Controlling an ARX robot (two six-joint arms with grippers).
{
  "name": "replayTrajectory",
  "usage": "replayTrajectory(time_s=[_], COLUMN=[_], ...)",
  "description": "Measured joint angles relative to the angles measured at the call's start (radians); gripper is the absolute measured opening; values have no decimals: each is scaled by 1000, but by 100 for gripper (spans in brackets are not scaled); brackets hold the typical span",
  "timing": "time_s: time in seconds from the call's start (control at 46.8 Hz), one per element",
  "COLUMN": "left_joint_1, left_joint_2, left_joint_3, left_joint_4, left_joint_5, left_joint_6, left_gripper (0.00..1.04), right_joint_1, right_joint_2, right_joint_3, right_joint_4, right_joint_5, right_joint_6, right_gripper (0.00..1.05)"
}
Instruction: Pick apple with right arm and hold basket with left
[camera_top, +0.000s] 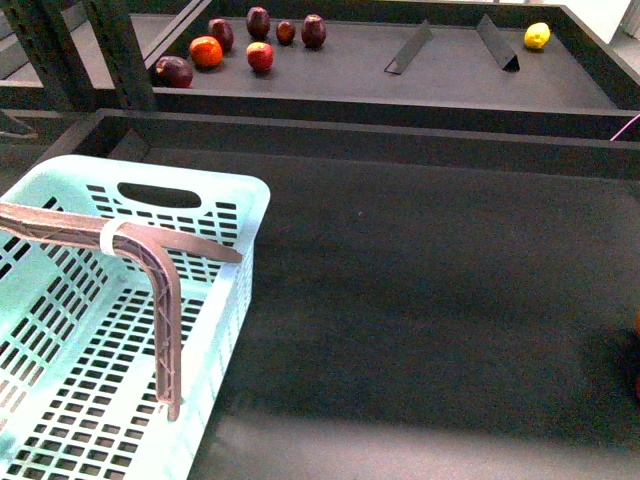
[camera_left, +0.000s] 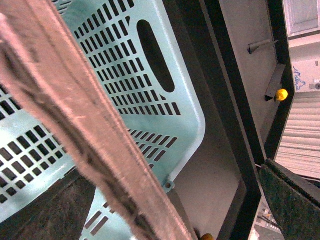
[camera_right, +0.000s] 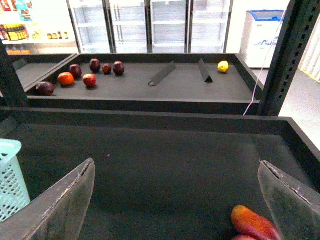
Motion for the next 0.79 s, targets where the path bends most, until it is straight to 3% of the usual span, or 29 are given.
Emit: replayTrajectory(time_s=[0.278, 0.449, 0.791], left_joint_1=[-13, 7, 33], left_joint_2=[114, 145, 187], left_joint_3=[80, 82, 79], left_joint_4=[0, 1, 14], left_joint_5=[-23, -46, -56], left_joint_6=[-110, -157, -240], left_gripper=[96, 61, 6], right_joint_1=[0, 0, 0], right_joint_2=[0, 0, 0], right_joint_3=[0, 0, 0], right_joint_4=[0, 0, 0], right_joint_5=[0, 0, 0], right_joint_6=[0, 0, 0], right_gripper=[96, 96, 96])
